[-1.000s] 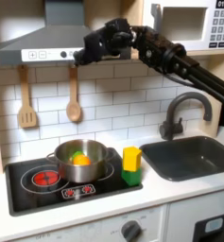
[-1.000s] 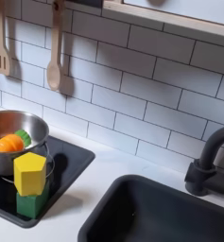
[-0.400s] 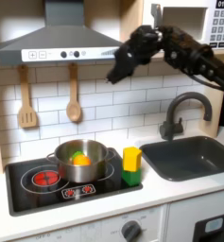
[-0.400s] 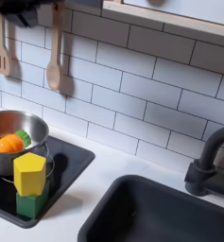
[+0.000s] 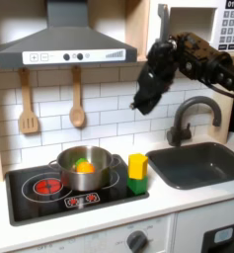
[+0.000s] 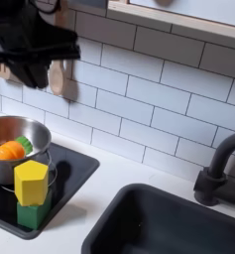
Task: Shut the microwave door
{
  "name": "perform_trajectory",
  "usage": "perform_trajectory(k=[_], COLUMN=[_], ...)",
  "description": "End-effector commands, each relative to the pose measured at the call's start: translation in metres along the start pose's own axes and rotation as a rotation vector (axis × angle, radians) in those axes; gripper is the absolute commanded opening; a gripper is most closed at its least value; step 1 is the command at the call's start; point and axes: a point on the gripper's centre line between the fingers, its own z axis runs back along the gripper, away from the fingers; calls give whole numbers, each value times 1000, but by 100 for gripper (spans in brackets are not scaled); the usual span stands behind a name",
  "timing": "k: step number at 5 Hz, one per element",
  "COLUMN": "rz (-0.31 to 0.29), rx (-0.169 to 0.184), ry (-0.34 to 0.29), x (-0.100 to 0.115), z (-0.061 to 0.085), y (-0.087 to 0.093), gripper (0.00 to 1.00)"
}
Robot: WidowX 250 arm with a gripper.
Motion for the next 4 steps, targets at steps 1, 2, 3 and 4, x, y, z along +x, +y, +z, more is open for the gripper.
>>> perform_trajectory(k=[1,2,3,4], rz=[-101,-147,-219,-273], rx=[-25,-25,-1,8], ry=[275,333,371,402], x=[-59,-78,-95,-107], z=[-9,-12,-16,-20], y=[-3,-4,-6,-7], gripper=[0,0,0,0])
